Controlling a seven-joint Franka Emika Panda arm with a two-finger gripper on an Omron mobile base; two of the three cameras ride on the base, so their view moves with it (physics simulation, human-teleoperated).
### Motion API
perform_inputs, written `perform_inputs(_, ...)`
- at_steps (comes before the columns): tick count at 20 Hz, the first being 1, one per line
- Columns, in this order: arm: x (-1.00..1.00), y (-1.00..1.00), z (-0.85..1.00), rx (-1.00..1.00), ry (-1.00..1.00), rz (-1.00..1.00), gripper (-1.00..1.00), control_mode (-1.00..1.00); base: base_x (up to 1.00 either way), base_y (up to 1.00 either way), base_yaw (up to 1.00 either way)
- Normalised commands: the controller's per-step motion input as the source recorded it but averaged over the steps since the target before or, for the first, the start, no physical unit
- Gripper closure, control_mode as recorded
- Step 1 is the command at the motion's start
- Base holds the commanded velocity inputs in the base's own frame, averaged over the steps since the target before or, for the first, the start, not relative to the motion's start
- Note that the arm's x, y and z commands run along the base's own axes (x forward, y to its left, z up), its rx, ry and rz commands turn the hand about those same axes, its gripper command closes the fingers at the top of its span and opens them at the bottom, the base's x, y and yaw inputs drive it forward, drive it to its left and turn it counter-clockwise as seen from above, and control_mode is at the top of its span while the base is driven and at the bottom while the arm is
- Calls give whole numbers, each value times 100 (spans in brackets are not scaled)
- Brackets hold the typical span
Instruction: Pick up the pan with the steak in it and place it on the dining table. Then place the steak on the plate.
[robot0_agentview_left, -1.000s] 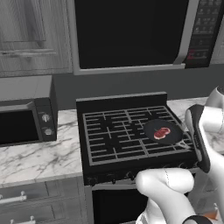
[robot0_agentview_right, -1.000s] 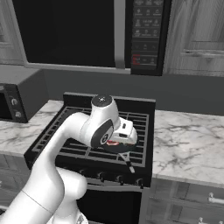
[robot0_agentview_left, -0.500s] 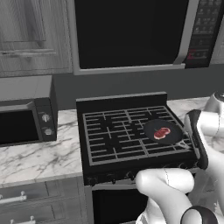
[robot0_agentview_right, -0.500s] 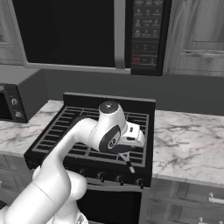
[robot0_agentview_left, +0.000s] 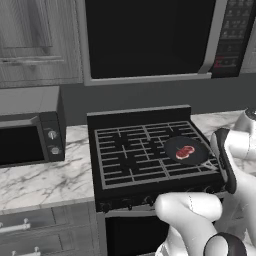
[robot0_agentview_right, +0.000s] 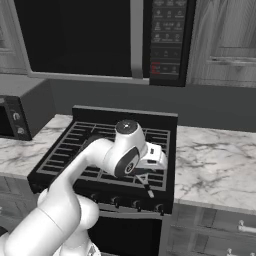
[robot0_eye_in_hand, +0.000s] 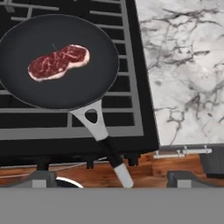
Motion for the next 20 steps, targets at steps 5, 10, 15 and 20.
perform_inputs(5, 11, -25, -28, -1, 2, 8, -100, -100, 0, 0, 0)
perform_inputs(10, 20, -21, -36, 0, 4, 7, -100, -100, 0, 0, 0)
perform_inputs(15, 20, -14, -40, 0, 7, 8, -100, -100, 0, 0, 0)
perform_inputs(20, 23, -10, -42, 0, 7, 7, -100, -100, 0, 0, 0)
